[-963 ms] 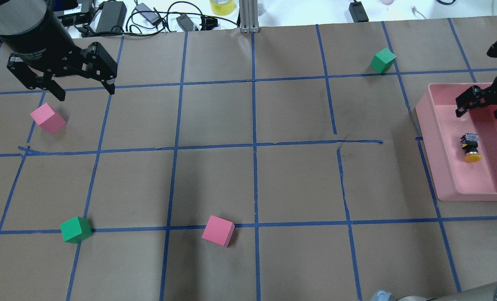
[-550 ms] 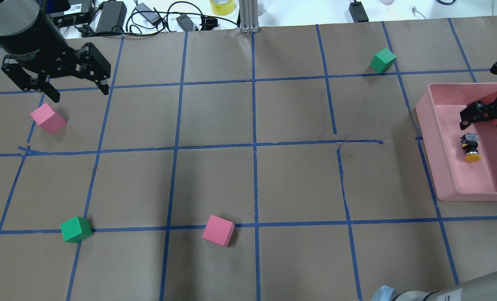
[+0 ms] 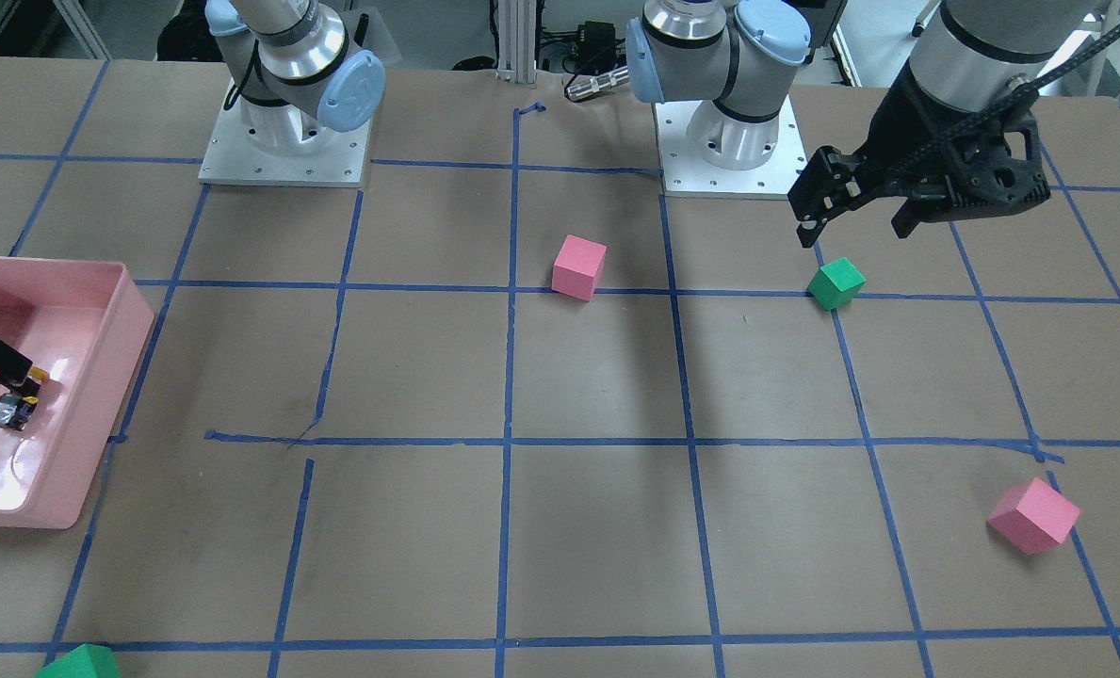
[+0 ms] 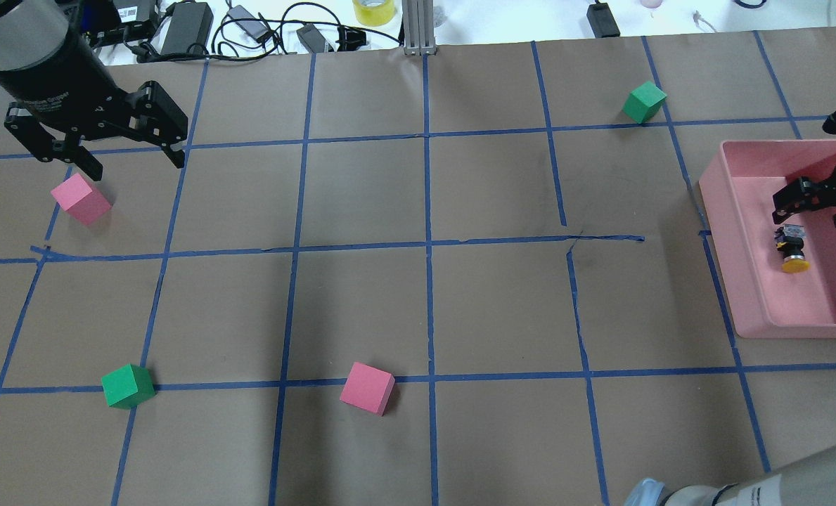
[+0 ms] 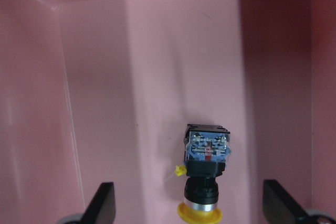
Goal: Align button upright
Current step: 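Lower the right gripper into the tray onto the black button switch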
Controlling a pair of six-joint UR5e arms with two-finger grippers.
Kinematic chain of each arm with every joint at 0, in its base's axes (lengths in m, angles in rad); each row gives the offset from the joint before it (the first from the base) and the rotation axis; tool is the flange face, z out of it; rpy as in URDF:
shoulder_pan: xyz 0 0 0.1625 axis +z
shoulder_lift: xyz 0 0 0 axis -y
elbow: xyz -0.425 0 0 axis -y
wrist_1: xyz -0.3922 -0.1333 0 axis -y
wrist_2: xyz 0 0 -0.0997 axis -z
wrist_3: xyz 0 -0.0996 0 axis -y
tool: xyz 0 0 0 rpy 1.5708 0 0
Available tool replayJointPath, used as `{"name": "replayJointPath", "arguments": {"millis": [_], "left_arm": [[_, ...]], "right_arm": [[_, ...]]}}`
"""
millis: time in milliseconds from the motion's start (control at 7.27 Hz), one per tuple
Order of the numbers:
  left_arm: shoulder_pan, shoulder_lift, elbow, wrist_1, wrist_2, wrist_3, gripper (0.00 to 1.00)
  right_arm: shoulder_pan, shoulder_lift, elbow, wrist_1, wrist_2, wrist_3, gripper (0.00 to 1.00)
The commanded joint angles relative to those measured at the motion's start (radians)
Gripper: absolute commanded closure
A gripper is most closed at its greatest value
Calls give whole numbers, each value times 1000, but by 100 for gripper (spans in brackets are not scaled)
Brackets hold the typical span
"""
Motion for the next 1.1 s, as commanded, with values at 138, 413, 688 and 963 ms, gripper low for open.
{"name": "replayJointPath", "arguments": {"millis": [138, 413, 688, 963], "left_arm": [[-12, -9, -1, 6, -30, 9, 0], [-86, 7, -4, -8, -17, -2, 0], [-108, 11, -13, -12, -12, -4, 0], [-106, 5, -33, -15, -26, -2, 0]], "right_arm": [[0, 32, 12, -73, -2, 0, 0], [0, 59, 17, -73, 10, 0, 0], [0, 62, 17, -87, 10, -87, 0], [0, 70, 17, -93, 12, -115, 0]]}}
